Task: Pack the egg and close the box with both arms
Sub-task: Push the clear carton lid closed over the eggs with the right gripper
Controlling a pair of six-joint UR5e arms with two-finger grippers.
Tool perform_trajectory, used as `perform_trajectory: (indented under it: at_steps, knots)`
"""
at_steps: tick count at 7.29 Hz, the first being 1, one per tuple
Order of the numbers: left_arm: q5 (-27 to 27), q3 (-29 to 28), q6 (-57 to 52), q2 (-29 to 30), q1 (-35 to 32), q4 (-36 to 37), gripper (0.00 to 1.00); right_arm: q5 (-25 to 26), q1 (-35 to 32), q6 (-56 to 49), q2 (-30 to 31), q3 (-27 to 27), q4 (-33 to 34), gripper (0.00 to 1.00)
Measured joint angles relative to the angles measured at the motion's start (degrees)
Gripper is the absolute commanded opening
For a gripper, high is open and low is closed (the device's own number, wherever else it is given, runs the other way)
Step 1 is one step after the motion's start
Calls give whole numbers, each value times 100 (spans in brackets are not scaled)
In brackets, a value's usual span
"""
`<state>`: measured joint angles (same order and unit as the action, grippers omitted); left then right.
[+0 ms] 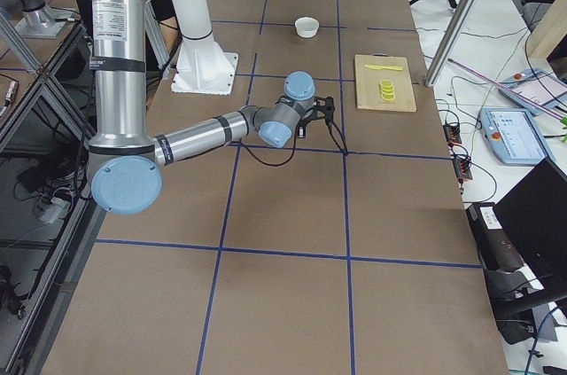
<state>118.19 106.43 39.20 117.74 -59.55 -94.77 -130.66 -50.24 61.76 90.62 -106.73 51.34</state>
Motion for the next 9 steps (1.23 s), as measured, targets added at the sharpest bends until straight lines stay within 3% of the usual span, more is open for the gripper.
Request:
perform_trajectory:
  at_steps: [3,6,8,9]
  knots:
    - [178,-81,-1020,-367,-565,16,100,678,923,722,-651,12,98,0]
    - [213,-167,-1405,-587,-755,-39,100,1156,1438,951,-2046,150,1370,0]
    - [251,-209,-1487,-718,-792,-67,100,1201,1543,1094,-2679,308,1718,0]
    - [339,-302,-1638,-775,-883,-56,100,1213,1535,1129,-2808,309,1766,78]
